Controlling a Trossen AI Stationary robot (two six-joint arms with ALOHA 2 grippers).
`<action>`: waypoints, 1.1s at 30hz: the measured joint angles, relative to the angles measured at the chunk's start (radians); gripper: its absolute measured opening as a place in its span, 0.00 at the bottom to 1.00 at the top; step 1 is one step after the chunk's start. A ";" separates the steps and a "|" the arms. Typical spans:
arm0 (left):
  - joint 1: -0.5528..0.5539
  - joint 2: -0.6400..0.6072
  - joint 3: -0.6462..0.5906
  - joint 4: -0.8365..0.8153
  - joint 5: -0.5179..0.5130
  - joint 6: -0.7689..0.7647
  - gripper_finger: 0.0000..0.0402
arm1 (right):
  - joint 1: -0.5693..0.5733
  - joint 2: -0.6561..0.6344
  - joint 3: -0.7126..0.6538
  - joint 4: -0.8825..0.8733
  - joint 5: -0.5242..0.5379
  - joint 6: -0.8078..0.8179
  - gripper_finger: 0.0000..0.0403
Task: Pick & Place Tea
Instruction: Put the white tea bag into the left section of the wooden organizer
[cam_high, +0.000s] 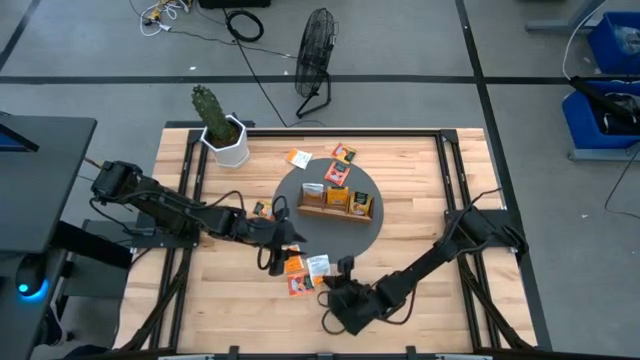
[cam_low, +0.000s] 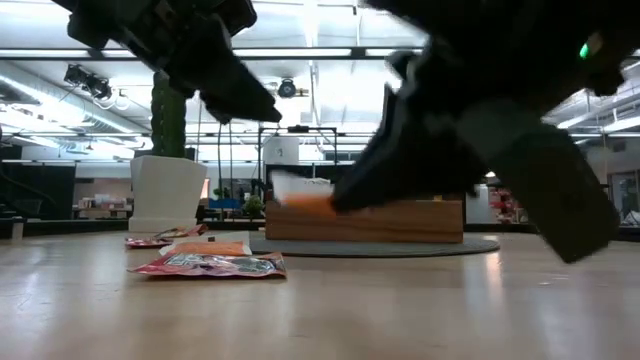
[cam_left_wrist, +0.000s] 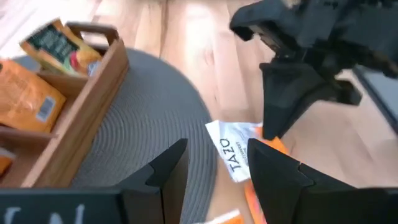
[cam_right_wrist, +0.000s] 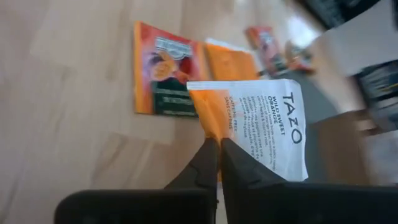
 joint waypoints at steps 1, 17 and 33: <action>0.000 0.000 0.000 0.016 0.000 -0.001 0.42 | 0.006 0.000 0.019 -0.036 0.026 -0.012 0.01; 0.069 0.000 0.000 0.184 0.001 -0.233 0.42 | 0.044 -0.002 0.082 -0.197 0.368 -0.300 0.00; 0.077 0.000 0.000 0.184 0.091 -0.300 0.42 | 0.007 -0.004 0.082 -0.213 0.488 -0.418 0.00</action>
